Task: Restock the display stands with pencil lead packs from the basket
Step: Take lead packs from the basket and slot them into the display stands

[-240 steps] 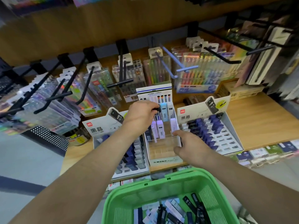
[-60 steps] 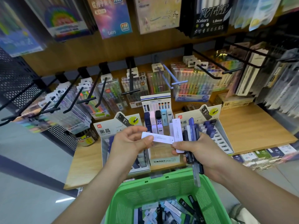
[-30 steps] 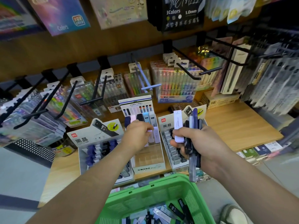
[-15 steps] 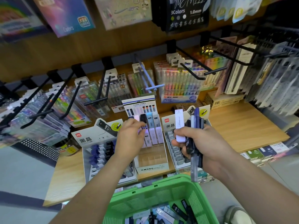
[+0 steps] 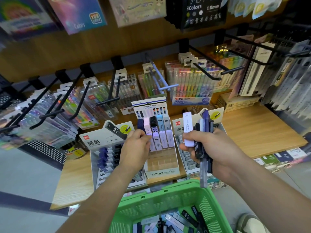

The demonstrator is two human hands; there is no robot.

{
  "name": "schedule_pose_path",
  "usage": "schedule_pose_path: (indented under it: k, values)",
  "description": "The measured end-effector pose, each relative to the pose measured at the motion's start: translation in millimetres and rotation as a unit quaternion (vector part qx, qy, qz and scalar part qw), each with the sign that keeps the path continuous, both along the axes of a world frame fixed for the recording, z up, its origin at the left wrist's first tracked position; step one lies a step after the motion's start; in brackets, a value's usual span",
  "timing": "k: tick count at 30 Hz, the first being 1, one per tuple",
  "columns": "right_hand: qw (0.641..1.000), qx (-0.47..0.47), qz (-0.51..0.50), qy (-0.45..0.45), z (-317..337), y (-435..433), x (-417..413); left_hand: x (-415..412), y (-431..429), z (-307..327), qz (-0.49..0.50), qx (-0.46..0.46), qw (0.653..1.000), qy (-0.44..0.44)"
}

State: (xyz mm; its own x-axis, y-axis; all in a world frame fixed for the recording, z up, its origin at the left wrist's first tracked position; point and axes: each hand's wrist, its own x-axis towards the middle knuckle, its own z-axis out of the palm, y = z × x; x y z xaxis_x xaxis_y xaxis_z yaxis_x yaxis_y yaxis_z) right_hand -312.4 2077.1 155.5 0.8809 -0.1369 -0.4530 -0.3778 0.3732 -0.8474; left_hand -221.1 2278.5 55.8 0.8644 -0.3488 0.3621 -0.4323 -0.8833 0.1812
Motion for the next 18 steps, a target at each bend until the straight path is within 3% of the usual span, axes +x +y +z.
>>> schedule_pose_path:
  k: [5, 10, 13, 18]
  values:
    - [1.0, 0.014, -0.007, 0.003, -0.6, -2.4, -0.2, -4.4, 0.4, 3.7, 0.001, 0.001, 0.999, 0.054]
    - [1.0, 0.017, -0.019, 0.006, -2.2, -9.7, 0.3, 2.2, 0.5, 23.0, 0.009, -0.065, 0.998, -0.004]
    - [0.999, 0.019, -0.023, 0.011, -1.5, -11.0, 0.1, 6.1, -14.4, 25.7, -0.023, -0.089, 0.996, 0.004]
    - [1.0, 0.019, -0.021, 0.008, -0.5, -13.0, -0.9, 13.0, -33.1, 5.9, -0.06, -0.032, 0.996, 0.057]
